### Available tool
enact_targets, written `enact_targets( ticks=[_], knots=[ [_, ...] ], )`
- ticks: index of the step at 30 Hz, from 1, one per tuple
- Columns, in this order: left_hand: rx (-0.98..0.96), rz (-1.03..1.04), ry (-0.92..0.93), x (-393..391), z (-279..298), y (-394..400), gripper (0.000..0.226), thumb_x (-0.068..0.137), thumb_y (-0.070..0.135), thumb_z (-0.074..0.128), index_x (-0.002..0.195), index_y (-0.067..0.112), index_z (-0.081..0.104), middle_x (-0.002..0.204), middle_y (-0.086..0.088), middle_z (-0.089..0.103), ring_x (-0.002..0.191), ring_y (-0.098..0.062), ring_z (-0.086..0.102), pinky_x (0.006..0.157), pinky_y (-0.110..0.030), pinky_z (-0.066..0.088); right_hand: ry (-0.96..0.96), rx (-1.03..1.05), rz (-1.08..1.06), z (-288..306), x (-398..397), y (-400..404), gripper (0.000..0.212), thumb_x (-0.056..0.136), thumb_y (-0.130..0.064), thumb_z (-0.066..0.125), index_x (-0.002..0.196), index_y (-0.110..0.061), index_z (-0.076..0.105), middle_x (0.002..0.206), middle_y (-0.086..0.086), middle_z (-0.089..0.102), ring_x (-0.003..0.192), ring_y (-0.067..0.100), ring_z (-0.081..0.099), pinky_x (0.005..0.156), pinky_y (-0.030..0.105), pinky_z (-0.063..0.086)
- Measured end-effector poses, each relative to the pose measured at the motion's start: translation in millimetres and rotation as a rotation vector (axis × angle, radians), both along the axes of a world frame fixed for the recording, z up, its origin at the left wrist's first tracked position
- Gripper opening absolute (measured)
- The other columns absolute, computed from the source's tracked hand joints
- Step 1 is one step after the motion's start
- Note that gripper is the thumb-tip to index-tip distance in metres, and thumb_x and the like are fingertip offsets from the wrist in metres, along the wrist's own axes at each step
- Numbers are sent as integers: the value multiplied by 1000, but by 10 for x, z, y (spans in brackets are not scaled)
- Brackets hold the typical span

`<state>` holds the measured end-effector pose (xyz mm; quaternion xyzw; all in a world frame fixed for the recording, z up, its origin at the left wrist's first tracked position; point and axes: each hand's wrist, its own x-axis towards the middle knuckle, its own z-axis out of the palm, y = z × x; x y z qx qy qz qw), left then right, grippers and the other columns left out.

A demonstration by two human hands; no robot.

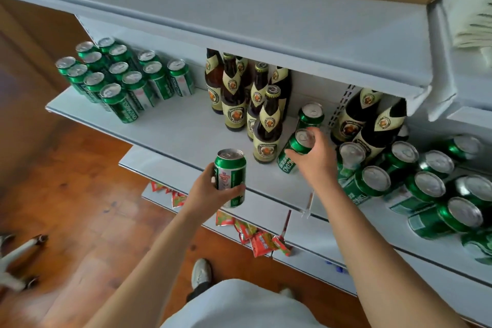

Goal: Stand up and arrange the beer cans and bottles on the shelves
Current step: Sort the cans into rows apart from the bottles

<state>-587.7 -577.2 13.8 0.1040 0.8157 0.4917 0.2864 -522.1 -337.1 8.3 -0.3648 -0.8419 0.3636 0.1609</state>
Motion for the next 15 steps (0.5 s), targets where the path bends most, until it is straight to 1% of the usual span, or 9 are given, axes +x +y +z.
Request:
enact_targets(
  ticks=[2,5,6,8,9,11,13,14,15],
  knots=[
    [24,32,-21,-66,9,-24,63,71,35,83,126,25,52,114,7,66,102,-15,66,80,-32,56,41,-21,-30,142,144,-12,64,68,-44,83,120,-20,56,115,-1,64,105,18,60,80,23,43],
    [58,99,-12,-124,73,-35,60,72,34,83,122,25,51,108,11,64,102,-15,65,83,-34,56,99,-20,56,452,344,-127,57,67,-54,80,111,-24,59,105,-6,66,97,14,62,72,19,44],
    [70,123,-11,-137,106,-34,60,73,33,82,122,24,48,106,12,62,102,-15,64,83,-34,56,121,5,102,548,386,-191,58,67,-58,77,111,-25,60,104,-7,66,97,13,62,72,19,46],
    [92,185,-14,-181,138,-67,62,74,32,81,124,22,46,106,11,61,103,-16,64,84,-34,56,182,60,208,726,393,-361,62,67,-64,72,114,-26,59,106,-8,64,98,11,60,77,22,50],
    [101,221,-4,-230,129,-117,62,73,33,82,124,22,47,108,10,63,104,-15,64,85,-35,57,216,83,264,801,332,-473,62,68,-64,71,116,-26,58,109,-9,62,101,9,58,80,23,50],
    [127,311,28,-340,86,-259,61,71,33,84,120,24,49,111,9,65,102,-12,66,85,-34,56,266,107,361,851,124,-705,63,72,-56,73,123,-23,57,116,-9,60,108,6,55,86,18,45],
    [120,396,84,-484,44,-430,60,71,32,85,117,28,47,109,11,64,99,-7,64,84,-30,54,264,135,424,782,-190,-945,64,74,-49,75,128,-21,54,121,-6,59,112,8,53,88,15,41],
    [112,427,114,-572,34,-507,61,70,31,86,117,29,46,108,12,63,98,-6,62,83,-28,52,255,147,442,721,-381,-1055,65,74,-48,75,129,-20,53,122,-5,59,113,10,53,90,18,42],
    [109,454,136,-692,-2,-588,63,69,30,86,118,29,46,108,11,63,98,-6,62,84,-28,52,247,152,452,639,-597,-1153,65,74,-47,76,129,-21,52,123,-4,59,114,12,53,91,24,45]
  ],
)
